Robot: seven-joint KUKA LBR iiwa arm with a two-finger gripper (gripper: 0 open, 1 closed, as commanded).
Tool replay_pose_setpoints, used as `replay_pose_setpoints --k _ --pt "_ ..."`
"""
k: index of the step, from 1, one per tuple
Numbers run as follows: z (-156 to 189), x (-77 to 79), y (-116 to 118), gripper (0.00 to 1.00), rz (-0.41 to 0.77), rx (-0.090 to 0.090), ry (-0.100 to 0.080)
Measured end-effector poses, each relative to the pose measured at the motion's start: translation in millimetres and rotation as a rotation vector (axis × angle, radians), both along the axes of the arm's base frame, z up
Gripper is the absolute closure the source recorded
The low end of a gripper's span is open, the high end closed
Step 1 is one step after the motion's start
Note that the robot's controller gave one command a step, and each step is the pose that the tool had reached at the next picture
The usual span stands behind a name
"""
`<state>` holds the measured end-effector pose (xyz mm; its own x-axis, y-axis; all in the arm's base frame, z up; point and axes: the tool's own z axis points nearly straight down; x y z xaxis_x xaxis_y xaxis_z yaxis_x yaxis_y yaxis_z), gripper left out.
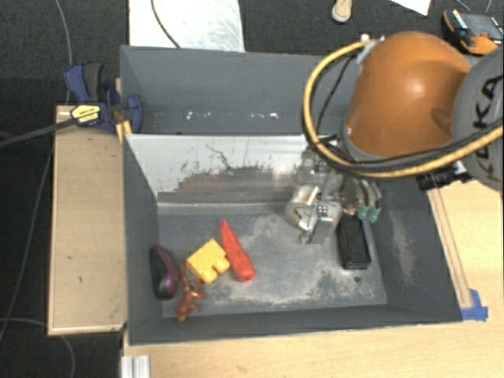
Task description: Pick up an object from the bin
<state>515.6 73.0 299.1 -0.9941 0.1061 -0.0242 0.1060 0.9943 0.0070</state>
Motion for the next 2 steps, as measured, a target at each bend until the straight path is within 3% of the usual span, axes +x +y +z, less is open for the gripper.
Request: replay_pose_setpoints --k 1,2 --pt "-5 -33.6 -22 0.0 -0.025 -0.001 0.007" --pt "17 -1.7 -18 0.0 0.018 0.001 -0.006"
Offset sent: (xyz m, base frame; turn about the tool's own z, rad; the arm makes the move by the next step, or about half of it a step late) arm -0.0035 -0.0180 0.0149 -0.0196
